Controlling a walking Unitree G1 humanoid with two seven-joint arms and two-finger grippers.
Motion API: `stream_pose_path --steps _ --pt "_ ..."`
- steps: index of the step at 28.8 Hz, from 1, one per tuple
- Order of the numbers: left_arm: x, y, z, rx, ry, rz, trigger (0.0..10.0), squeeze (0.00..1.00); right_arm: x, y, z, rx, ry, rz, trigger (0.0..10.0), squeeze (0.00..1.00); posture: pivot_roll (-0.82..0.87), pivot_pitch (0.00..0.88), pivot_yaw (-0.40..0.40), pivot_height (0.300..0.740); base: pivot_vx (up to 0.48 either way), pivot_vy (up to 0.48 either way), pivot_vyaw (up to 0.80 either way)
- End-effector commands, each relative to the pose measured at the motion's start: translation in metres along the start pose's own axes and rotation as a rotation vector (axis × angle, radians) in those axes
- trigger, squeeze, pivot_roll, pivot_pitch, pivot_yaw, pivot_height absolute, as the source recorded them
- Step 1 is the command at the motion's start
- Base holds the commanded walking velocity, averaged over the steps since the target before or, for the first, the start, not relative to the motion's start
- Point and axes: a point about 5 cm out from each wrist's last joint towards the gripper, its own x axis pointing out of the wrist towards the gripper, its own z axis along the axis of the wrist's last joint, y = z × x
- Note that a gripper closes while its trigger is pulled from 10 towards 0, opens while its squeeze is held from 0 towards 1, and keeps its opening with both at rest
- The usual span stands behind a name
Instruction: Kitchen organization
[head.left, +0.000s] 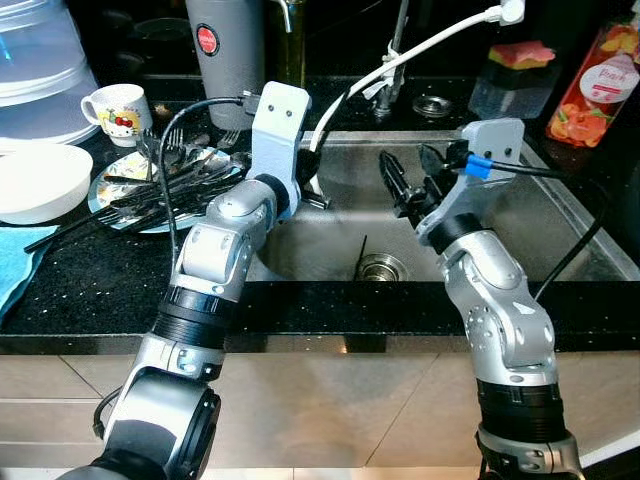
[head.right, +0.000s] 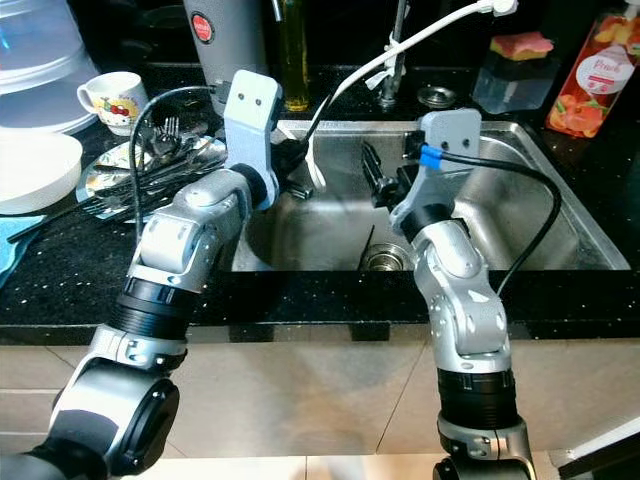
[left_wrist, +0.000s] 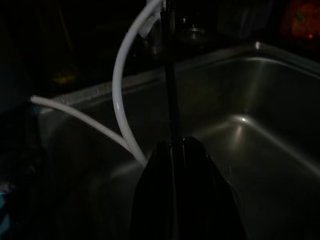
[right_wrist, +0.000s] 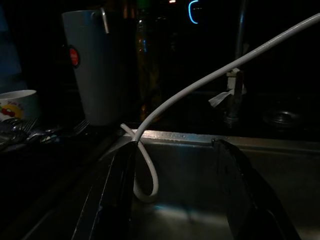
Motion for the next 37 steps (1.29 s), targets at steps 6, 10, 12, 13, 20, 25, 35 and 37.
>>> stream_pose_path --steps 6,10,12,13,20,25,35,37 --pt "0.01 -0.001 -0.037 -0.011 0.13 -0.03 10.0 0.0 0.005 0.003 0.001 0.01 -0.016 -0.009 10.0 0.0 0.02 0.046 0.009 0.74 0.0 0.0 0.0" --pt "0.013 0.004 -0.049 0.069 0.174 -0.062 10.0 0.0 0.004 0.004 0.001 0.013 -0.019 -0.016 10.0 0.0 0.02 0.047 0.011 0.74 0.0 0.0 0.0" --pt "0.014 0.005 -0.049 0.073 0.177 -0.071 10.0 0.0 0.004 0.004 0.001 0.013 -0.02 -0.017 10.0 0.0 0.02 0.047 0.011 0.74 0.0 0.0 0.0" --pt "0.015 0.004 -0.049 0.072 0.182 -0.093 10.0 0.0 0.004 0.003 0.001 0.013 -0.021 -0.02 10.0 0.0 0.02 0.048 0.011 0.74 0.0 0.0 0.0" --pt "0.023 0.004 -0.03 0.051 0.06 -0.082 10.0 1.0 0.003 0.004 0.001 0.018 -0.027 -0.027 10.0 0.0 0.01 0.049 0.015 0.74 0.0 0.0 0.0" --pt "0.02 0.015 -0.011 0.085 -0.066 0.035 10.0 0.0 0.002 0.005 0.001 0.022 -0.027 -0.029 10.0 0.0 0.02 0.054 0.015 0.74 0.0 0.0 0.0" --pt "0.002 0.018 -0.02 0.283 0.047 0.064 10.0 0.0 0.0 0.005 -0.001 0.025 -0.019 -0.03 10.0 0.0 0.03 0.063 0.017 0.74 0.0 0.0 0.0" --pt "-0.005 0.022 -0.02 0.5 0.051 0.067 10.0 0.0 0.0 0.005 -0.002 -0.007 -0.011 -0.019 10.0 0.0 0.03 0.06 0.019 0.74 0.0 0.0 0.0"
